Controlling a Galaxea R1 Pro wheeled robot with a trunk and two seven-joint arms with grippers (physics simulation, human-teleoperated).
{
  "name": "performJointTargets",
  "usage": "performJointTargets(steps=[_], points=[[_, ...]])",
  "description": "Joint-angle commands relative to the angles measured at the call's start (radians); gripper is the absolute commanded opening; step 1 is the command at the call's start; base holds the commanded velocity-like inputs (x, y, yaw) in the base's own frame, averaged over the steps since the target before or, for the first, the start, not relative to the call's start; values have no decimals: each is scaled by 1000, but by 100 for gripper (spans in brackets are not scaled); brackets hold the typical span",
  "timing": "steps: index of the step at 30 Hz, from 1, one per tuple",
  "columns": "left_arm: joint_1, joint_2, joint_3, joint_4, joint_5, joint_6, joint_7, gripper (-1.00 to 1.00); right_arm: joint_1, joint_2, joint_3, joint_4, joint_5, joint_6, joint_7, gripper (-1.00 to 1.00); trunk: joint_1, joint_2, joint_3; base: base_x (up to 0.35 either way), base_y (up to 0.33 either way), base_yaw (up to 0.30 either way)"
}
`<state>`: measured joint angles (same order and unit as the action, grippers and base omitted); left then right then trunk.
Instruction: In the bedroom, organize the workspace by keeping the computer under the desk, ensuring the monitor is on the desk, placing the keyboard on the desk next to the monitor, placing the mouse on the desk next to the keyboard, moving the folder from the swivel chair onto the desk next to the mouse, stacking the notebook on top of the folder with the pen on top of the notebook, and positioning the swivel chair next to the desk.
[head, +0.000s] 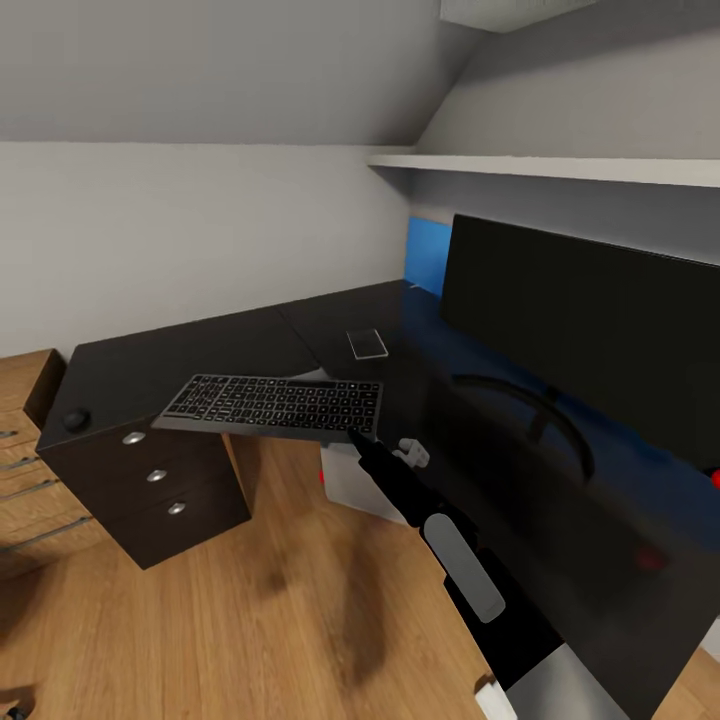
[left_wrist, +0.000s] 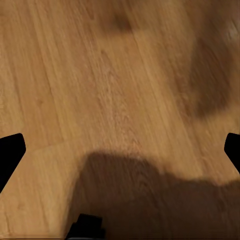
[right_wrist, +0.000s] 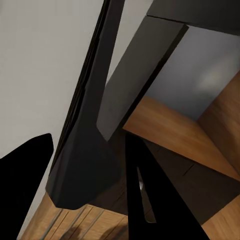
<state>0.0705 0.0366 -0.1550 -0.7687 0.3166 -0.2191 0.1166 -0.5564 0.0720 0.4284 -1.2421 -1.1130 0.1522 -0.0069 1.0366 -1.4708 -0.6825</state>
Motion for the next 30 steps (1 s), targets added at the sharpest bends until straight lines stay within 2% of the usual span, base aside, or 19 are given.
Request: performJointTargets(steps=[1, 11, 30], points=[[0, 2, -8, 0, 8, -3, 9, 100, 0, 0, 0, 0, -7, 3, -1, -100, -4, 7, 3, 0, 0, 0], [0, 2, -6, 5, 7, -5, 10, 100, 1, 0, 1, 0, -2, 0, 1, -100, -42, 77, 34, 0, 0, 48], [0, 2, -6, 6, 9, -3, 11, 100, 25, 0, 15, -48, 1, -3, -4, -100, -115, 210, 93, 0, 0, 268]])
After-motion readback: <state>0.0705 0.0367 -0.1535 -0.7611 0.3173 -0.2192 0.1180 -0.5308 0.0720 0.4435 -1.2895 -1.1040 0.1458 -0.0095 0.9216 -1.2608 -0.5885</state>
